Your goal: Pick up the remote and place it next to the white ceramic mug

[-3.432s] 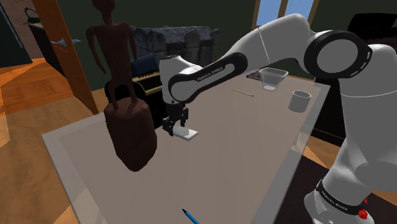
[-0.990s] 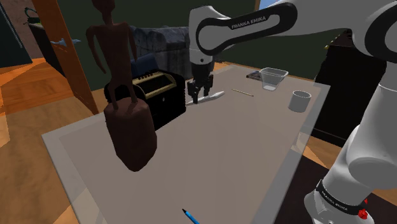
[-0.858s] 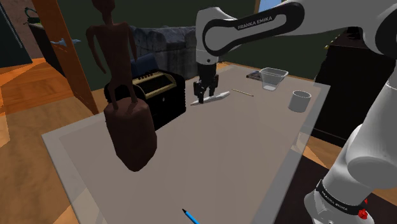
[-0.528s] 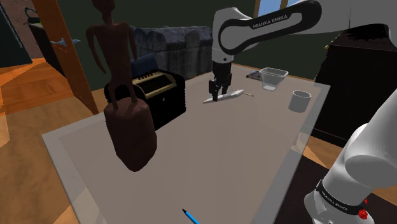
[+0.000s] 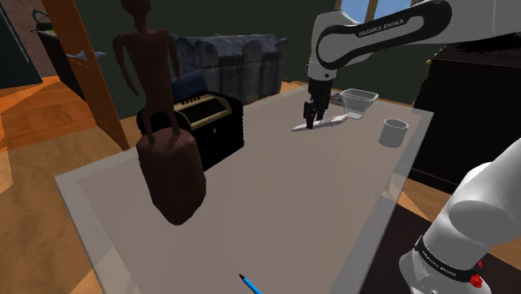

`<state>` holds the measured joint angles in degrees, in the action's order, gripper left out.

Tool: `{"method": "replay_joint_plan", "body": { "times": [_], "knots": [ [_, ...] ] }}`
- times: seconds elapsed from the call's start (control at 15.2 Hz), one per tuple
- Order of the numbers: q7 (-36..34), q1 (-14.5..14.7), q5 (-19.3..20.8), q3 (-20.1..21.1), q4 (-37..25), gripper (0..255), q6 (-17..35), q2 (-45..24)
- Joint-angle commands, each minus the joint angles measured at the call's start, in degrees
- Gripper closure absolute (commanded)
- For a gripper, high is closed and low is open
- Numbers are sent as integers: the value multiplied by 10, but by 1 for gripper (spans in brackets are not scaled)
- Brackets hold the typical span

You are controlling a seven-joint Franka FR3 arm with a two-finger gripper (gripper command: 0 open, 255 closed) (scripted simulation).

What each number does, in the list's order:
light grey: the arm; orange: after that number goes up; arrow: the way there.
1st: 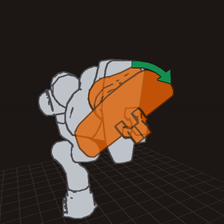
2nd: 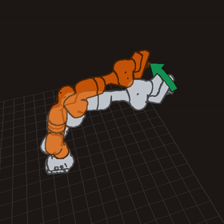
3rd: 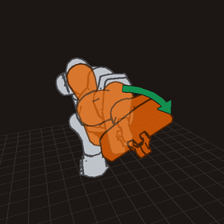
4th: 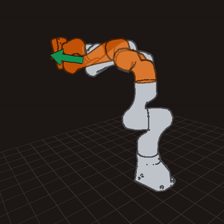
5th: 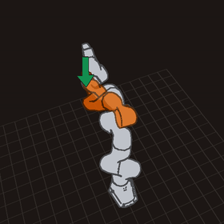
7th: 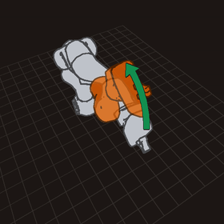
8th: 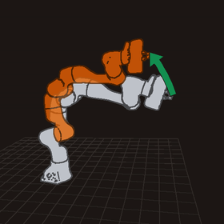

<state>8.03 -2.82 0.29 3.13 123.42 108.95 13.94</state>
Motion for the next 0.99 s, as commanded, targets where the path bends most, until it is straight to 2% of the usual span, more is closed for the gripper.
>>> {"method": "replay_joint_plan", "body": {
  "times": [0.0,0.46,0.92],
  "knots": [
    [27,-11,4,-17,18,255,1,17],
    [120,-52,26,-80,57,255,0,60],
    [216,-93,54,-148,66,255,0,74]
  ]
}}
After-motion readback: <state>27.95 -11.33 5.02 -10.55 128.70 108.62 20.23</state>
